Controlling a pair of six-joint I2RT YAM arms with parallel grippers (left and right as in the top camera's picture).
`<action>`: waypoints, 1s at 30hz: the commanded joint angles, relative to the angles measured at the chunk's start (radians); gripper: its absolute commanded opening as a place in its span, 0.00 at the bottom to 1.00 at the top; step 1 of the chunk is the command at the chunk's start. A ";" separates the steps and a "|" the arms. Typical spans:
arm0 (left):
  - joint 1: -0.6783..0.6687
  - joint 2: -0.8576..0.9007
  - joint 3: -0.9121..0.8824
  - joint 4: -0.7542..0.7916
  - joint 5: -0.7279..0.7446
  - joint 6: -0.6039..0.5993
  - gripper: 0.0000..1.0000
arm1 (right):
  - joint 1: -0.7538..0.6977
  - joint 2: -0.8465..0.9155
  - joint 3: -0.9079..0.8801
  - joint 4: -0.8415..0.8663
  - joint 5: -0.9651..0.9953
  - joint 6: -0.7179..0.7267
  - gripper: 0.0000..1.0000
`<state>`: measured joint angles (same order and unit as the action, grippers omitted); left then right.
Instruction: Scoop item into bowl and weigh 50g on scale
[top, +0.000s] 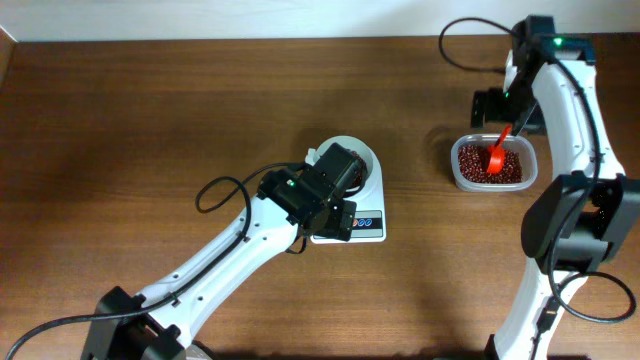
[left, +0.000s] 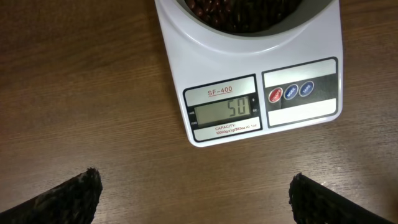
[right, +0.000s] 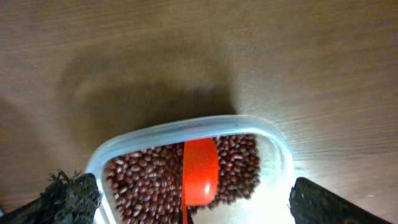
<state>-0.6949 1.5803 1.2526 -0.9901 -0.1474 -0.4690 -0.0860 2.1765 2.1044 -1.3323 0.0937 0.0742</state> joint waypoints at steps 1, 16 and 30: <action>-0.003 -0.005 -0.005 -0.002 -0.010 -0.005 0.99 | -0.001 -0.018 0.144 -0.062 0.015 -0.015 0.99; -0.003 -0.005 -0.005 -0.002 -0.010 -0.005 0.99 | 0.027 -0.010 0.163 0.027 -0.430 -0.101 0.99; -0.003 -0.005 -0.005 -0.002 -0.010 -0.005 0.99 | 0.040 -0.010 0.155 0.028 -0.430 -0.101 0.99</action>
<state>-0.6949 1.5803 1.2526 -0.9901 -0.1471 -0.4690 -0.0475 2.1757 2.2570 -1.3071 -0.3202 -0.0235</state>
